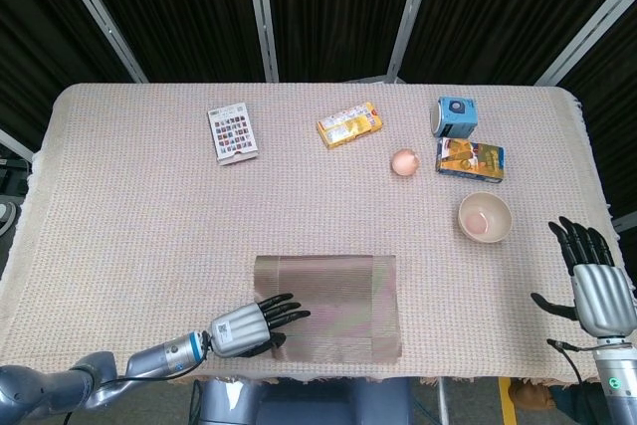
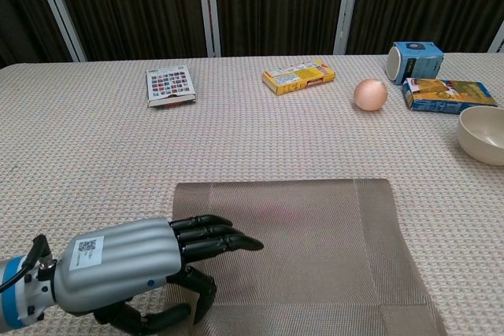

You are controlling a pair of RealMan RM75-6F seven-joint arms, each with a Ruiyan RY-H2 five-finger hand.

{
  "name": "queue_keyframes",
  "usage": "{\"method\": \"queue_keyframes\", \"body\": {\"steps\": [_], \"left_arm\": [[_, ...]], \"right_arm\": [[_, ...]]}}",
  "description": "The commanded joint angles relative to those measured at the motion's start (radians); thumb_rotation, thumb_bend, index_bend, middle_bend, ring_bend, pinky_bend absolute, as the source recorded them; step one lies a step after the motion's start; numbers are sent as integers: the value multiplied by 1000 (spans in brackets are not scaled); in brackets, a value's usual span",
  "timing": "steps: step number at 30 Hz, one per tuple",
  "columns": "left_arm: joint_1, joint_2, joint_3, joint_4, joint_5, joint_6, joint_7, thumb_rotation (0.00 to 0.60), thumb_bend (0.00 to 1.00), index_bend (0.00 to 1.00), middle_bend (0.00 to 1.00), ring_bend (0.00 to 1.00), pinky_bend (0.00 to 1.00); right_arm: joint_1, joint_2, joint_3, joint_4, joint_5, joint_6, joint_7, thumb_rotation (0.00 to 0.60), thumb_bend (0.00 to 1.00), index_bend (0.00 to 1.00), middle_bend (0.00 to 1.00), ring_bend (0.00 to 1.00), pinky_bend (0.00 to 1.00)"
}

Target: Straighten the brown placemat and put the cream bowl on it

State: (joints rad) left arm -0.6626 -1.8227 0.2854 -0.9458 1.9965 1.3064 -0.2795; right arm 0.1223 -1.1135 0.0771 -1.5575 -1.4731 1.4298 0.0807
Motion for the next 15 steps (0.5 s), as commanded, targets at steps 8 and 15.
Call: {"method": "queue_keyframes", "body": {"steps": [8, 15], "left_arm": [[-58, 15, -168, -99, -137, -44, -19, 600, 565, 697, 0, 0, 0], [-148, 38, -378, -131, -318, -155, -33, 600, 566, 708, 0, 0, 0]], "right_arm": [[-1, 0, 0, -2, -4, 3, 1, 600, 0, 0, 0, 0, 0], [-3, 2, 0, -8, -10, 11, -4, 600, 0, 0, 0, 0, 0]]}}
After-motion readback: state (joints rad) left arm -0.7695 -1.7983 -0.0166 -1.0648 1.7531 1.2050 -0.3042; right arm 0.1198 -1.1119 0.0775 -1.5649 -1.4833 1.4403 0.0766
